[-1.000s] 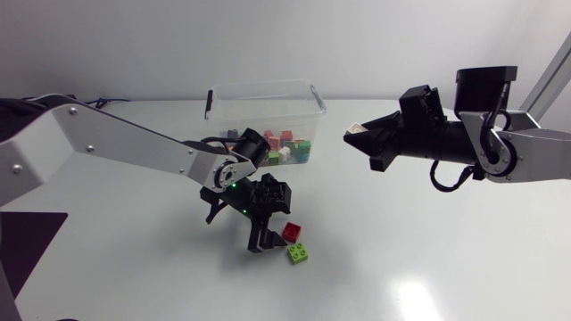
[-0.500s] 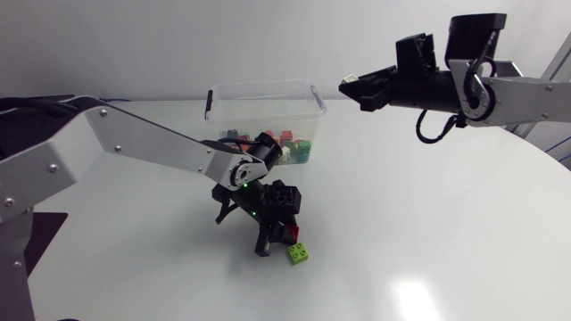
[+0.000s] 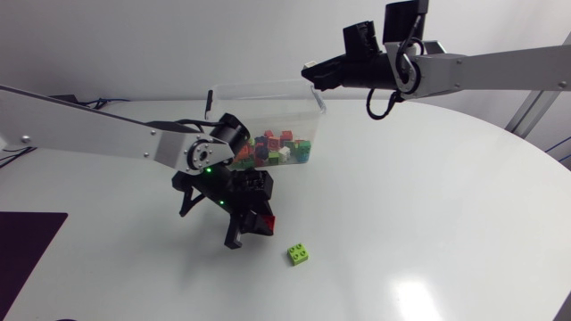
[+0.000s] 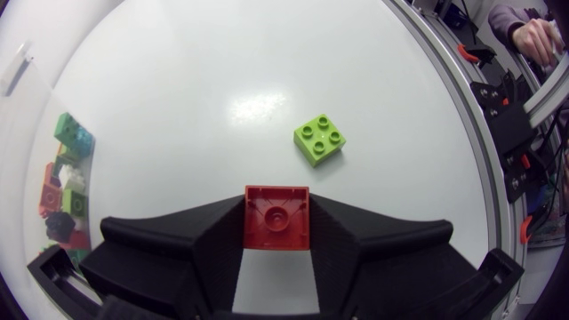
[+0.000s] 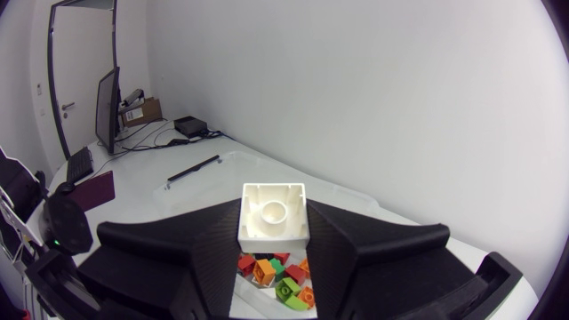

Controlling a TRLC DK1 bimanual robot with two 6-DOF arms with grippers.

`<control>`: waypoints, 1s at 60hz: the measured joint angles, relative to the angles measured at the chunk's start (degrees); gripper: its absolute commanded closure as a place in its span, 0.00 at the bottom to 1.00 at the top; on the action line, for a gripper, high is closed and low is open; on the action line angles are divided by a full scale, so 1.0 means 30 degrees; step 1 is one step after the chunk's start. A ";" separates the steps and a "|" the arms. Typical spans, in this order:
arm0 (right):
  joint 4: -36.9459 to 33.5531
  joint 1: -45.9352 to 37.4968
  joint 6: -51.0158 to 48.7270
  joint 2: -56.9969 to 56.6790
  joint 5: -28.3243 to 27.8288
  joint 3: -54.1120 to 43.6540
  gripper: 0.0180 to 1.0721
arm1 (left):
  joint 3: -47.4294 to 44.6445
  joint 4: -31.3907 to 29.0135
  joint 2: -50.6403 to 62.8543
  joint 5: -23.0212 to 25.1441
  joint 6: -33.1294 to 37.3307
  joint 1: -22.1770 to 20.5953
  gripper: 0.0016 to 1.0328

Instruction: Place the duplo bricks in the container

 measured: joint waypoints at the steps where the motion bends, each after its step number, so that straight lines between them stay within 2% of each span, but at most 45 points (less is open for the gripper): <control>1: -0.0109 0.0117 0.0000 0.0248 0.0080 0.0277 0.66 | -0.0073 0.0007 -0.0240 0.0000 0.0000 0.0124 0.75; 3: -0.0270 0.0342 0.0000 0.0670 0.0364 0.0707 0.66 | -0.0182 0.0007 -0.0634 0.0000 0.0000 0.0372 0.75; 10: -0.1107 0.1144 -0.0022 0.2244 0.1035 0.2215 0.53 | -0.0299 -0.0051 -0.1836 0.0000 -0.0015 0.1421 0.75; 21: -0.2601 0.1982 -0.0415 0.3963 0.2310 0.3971 0.11 | -0.0175 -0.0087 -0.3162 0.0015 -0.0525 0.2688 0.75; 36: -0.3111 0.2047 -0.1086 0.3432 0.2871 0.3424 0.07 | 0.2310 0.0248 -0.3264 0.0379 -0.2601 0.4014 0.75; 50: -0.2455 0.1821 -0.1639 -0.1545 0.2856 -0.1821 0.07 | 0.5209 0.1931 -0.2623 0.0430 -0.5275 0.4998 0.75; 60: -0.2266 0.1829 -0.1996 -0.4860 0.2630 -0.5574 0.07 | 0.7373 0.2127 -0.1129 0.0372 -0.7125 0.5326 0.75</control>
